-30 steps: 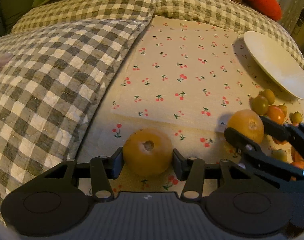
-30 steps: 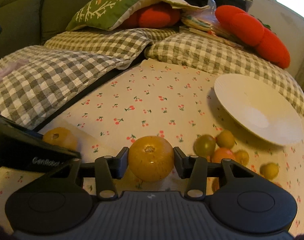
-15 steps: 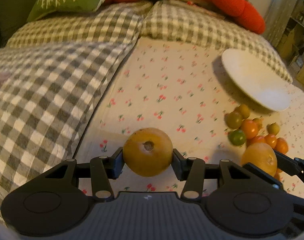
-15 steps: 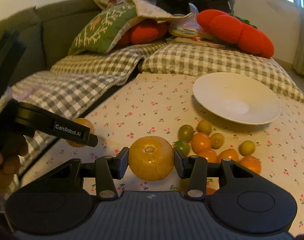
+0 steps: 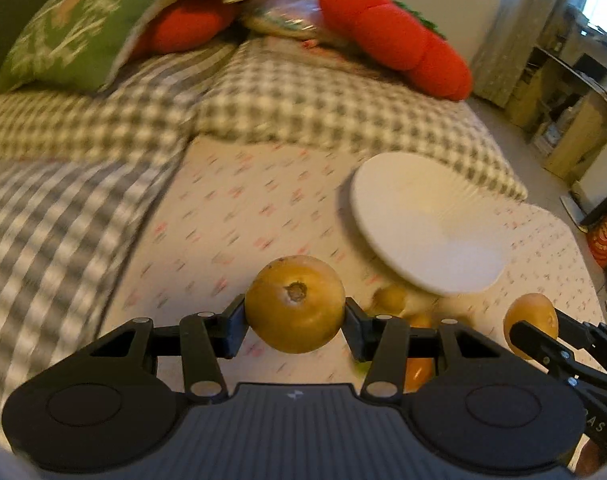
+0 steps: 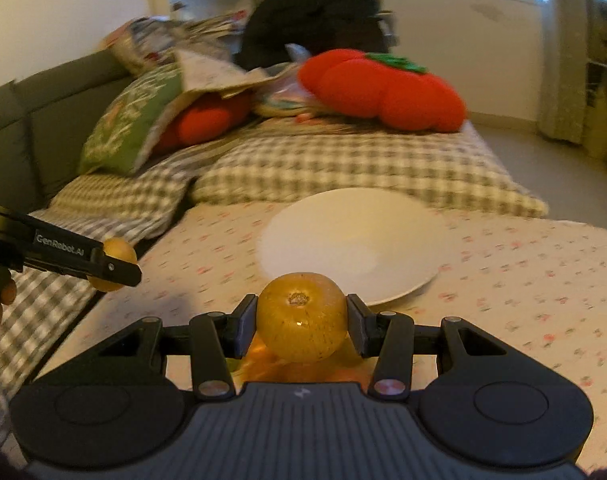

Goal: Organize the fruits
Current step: 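Carry both yellow fruits to the white plate with both grippers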

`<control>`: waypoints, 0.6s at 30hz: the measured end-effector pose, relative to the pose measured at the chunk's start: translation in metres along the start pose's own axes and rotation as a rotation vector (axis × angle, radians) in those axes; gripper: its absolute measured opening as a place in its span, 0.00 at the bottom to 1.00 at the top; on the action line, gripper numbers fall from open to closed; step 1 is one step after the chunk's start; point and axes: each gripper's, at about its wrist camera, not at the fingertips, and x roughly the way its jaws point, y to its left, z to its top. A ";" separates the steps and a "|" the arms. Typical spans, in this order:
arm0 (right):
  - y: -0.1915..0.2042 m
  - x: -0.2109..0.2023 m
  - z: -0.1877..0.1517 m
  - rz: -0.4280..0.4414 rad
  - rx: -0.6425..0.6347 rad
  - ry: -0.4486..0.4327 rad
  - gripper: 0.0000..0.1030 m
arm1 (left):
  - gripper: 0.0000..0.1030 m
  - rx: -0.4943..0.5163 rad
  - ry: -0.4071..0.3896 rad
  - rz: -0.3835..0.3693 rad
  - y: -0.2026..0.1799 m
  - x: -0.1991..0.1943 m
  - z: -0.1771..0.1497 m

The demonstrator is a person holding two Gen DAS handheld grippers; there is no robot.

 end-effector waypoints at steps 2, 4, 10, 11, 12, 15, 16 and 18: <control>-0.014 0.010 0.007 -0.017 0.002 -0.004 0.42 | 0.45 0.030 -0.006 -0.007 -0.016 0.011 0.012; -0.025 0.024 0.016 -0.031 -0.001 -0.002 0.42 | 0.45 0.043 -0.018 -0.026 -0.030 0.023 0.024; -0.032 0.077 0.040 -0.044 -0.184 0.019 0.42 | 0.45 0.070 -0.003 -0.094 -0.064 0.065 0.061; -0.032 0.086 0.043 -0.043 -0.200 0.030 0.42 | 0.45 0.062 -0.006 -0.111 -0.068 0.071 0.065; -0.032 0.093 0.047 -0.037 -0.213 0.040 0.42 | 0.45 0.048 -0.003 -0.135 -0.071 0.081 0.069; -0.033 0.111 0.054 0.014 -0.257 0.064 0.42 | 0.45 0.004 0.030 -0.176 -0.075 0.108 0.074; -0.034 0.113 0.055 0.032 -0.273 0.069 0.42 | 0.45 -0.010 0.042 -0.184 -0.075 0.118 0.075; -0.037 0.121 0.057 0.039 -0.294 0.081 0.42 | 0.45 -0.025 0.062 -0.185 -0.074 0.133 0.076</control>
